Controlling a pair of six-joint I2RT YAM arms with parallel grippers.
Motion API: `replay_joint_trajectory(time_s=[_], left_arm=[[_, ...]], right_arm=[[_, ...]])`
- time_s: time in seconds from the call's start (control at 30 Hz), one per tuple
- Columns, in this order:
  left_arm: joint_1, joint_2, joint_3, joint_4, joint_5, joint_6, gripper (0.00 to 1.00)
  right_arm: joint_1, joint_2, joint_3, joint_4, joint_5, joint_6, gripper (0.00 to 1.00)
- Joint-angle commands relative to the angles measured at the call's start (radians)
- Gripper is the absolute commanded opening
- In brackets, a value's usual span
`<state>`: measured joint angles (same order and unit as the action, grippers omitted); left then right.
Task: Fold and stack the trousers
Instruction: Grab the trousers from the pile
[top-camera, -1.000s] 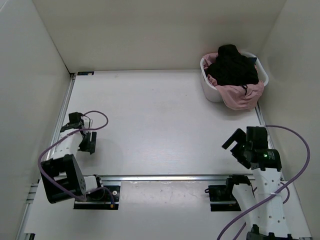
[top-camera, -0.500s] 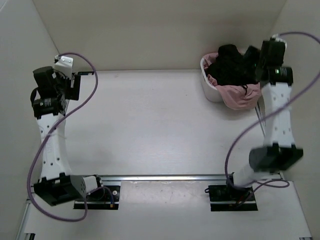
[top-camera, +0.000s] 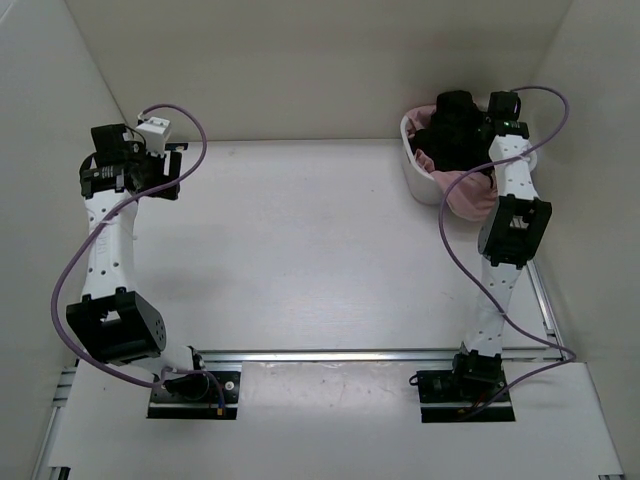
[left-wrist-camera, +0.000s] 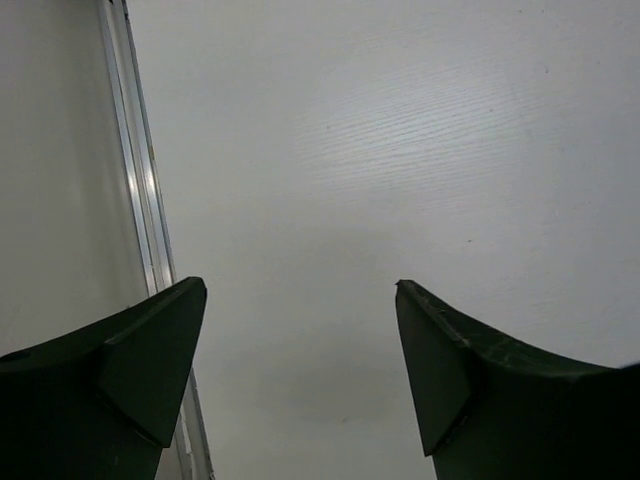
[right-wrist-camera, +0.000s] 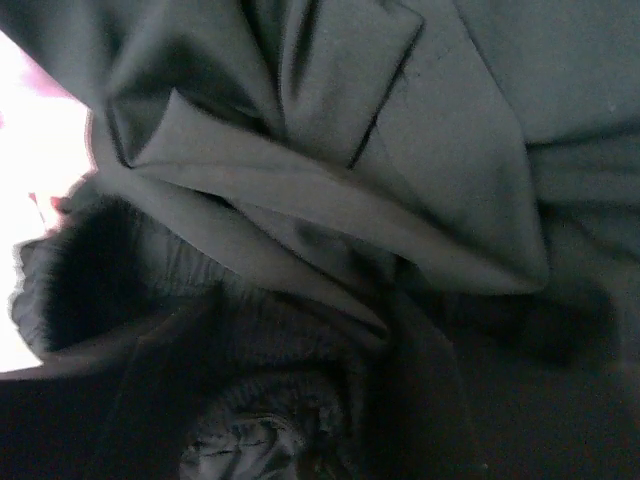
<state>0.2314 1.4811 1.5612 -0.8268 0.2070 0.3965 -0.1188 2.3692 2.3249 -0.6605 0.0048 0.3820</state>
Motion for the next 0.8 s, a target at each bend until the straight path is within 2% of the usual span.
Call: replay_joint_trajectory(time_s=[0.0,0.03,0.13,0.23,0.4,0.5,0.53,0.57,0.6,0.63,0.7,0.77], left_arm=[[-0.004,-0.016,0.014,-0.034,-0.011,-0.022,0.84],[-0.004,-0.007,0.014,-0.034,-0.011,-0.036,0.82],[-0.004,-0.007,0.005,-0.044,0.0,-0.057,0.79],[-0.004,-0.03,-0.019,-0.044,0.009,-0.058,0.78],[-0.004,-0.083,-0.052,-0.044,0.009,-0.067,0.76],[-0.004,-0.105,-0.061,-0.044,0.031,-0.076,0.76],[-0.004,-0.105,-0.061,-0.044,0.031,-0.076,0.76],[-0.004,-0.105,-0.061,-0.044,0.031,-0.076,0.76],[-0.004,-0.114,-0.061,-0.044,0.031,-0.085,0.76],[-0.004,-0.114,-0.061,-0.044,0.031,-0.085,0.76],[-0.004,-0.114,-0.041,-0.044,0.031,-0.085,0.76],[-0.004,-0.114,-0.032,-0.044,0.022,-0.094,0.76]], right_arm=[[0.013,-0.094,-0.025,0.097,-0.089,0.021,0.57],[0.013,-0.111,-0.038,0.107,-0.074,0.021,0.29],[0.013,-0.201,-0.078,0.119,-0.074,0.012,0.01],[0.04,-0.319,-0.102,0.119,-0.016,-0.034,0.0],[0.168,-0.56,-0.093,0.107,0.09,-0.115,0.0],[0.336,-0.692,-0.093,0.162,0.228,-0.199,0.0],[0.458,-0.72,-0.093,0.188,0.272,-0.236,0.0],[0.525,-0.758,-0.093,0.218,0.318,-0.318,0.0],[0.589,-0.769,-0.093,0.289,0.363,-0.36,0.0],[0.707,-0.769,-0.07,0.318,0.406,-0.397,0.0],[0.831,-0.757,-0.036,0.393,0.51,-0.434,0.0],[0.887,-0.722,0.022,0.427,0.528,-0.417,0.0]])
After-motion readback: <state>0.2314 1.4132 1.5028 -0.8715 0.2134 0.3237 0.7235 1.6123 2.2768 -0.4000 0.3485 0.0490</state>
